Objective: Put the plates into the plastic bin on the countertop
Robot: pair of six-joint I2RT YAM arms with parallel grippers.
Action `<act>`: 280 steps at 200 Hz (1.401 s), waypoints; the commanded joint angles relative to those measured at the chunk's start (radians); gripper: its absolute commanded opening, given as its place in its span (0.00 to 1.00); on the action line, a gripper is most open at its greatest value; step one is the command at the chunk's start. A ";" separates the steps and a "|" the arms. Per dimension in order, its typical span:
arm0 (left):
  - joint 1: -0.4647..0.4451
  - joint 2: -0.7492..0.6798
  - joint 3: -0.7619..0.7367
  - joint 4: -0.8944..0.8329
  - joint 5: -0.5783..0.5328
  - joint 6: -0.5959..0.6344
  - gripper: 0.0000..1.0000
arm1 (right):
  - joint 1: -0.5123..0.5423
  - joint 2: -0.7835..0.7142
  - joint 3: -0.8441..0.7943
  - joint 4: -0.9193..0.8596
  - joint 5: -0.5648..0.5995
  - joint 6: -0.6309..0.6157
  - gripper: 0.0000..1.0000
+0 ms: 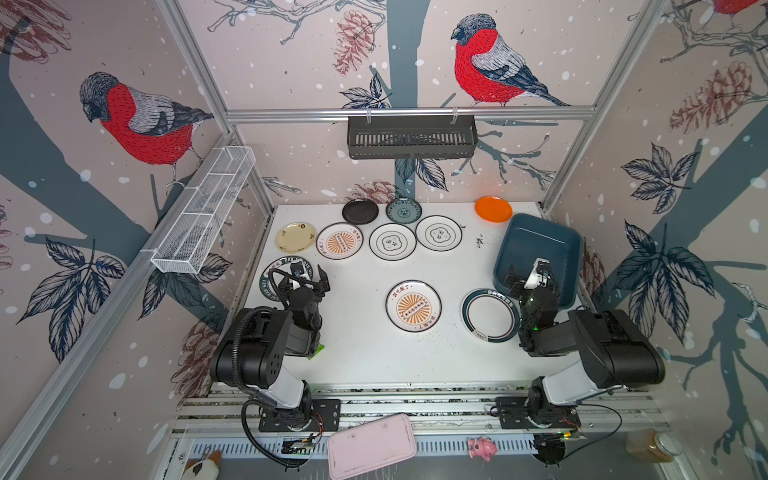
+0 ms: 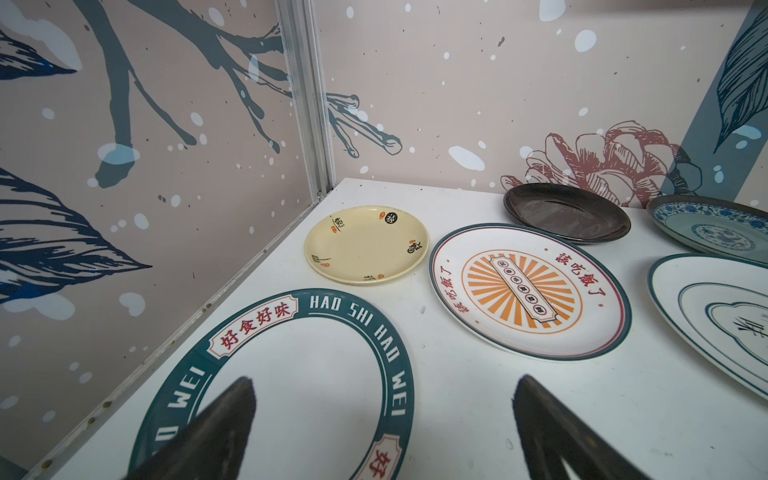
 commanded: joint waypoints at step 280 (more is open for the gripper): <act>-0.024 -0.254 0.170 -0.414 0.032 0.013 0.96 | 0.032 -0.188 0.130 -0.339 0.111 -0.004 1.00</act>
